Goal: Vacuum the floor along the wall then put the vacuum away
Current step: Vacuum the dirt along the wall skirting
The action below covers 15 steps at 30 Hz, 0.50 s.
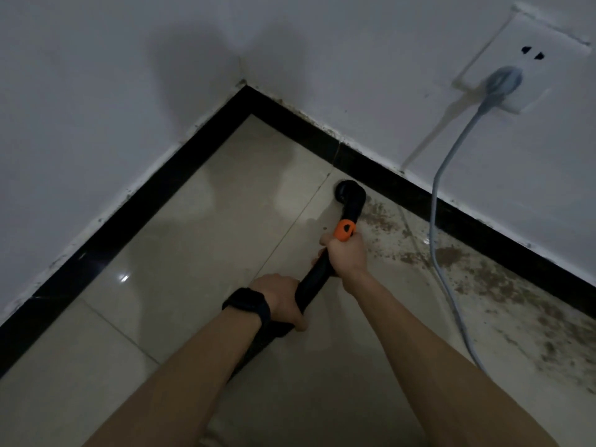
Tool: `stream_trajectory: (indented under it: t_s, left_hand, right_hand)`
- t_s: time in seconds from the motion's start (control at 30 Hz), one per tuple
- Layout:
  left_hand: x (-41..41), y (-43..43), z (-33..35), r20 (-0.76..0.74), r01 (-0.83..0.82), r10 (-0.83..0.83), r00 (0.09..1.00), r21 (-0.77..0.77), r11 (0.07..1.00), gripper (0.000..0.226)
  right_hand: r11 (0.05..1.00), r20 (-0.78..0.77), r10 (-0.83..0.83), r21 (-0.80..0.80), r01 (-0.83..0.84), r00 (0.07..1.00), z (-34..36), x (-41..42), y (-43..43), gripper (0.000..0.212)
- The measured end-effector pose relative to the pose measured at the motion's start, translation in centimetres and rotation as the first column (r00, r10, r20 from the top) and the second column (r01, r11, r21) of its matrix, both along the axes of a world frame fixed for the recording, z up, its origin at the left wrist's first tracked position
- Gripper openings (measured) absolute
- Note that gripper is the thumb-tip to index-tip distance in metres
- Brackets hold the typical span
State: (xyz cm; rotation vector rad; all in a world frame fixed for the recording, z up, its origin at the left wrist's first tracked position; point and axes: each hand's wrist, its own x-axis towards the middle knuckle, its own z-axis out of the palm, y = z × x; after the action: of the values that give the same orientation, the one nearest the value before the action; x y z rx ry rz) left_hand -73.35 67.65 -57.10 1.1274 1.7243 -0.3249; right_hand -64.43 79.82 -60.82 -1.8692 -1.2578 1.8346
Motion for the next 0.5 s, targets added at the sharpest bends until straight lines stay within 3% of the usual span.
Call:
stream_trajectory:
  t_s: [0.13, 0.27, 0.4, 0.5]
  left_hand:
    - [-1.9, -1.5, 1.8, -0.028, 0.125, -0.132, 0.991, -0.179, 0.976, 0.064]
    - [-2.3, -4.2, 3.2, -0.062, 0.247, -0.283, 0.957, -0.333, 0.91, 0.07]
    - [-1.1, -5.7, 4.1, -0.094, 0.316, -0.361, 0.928, -0.318, 0.894, 0.063]
    - [-0.3, -6.1, 4.2, -0.064, 0.338, -0.378, 0.924, -0.327, 0.882, 0.064]
  right_hand:
    - [0.997, -0.083, 0.001, -0.08, -0.007, 0.997, 0.6, -1.0, -3.7, 0.041]
    - [0.987, -0.078, -0.12, -0.118, 0.111, 0.99, 0.9, -0.4, -9.6, 0.035]
    - [0.97, -0.022, -0.219, -0.116, 0.215, 0.975, 1.5, 1.6, -12.4, 0.028]
    - [0.971, -0.043, -0.207, -0.131, 0.2, 0.977, 1.9, 2.4, -12.6, 0.027]
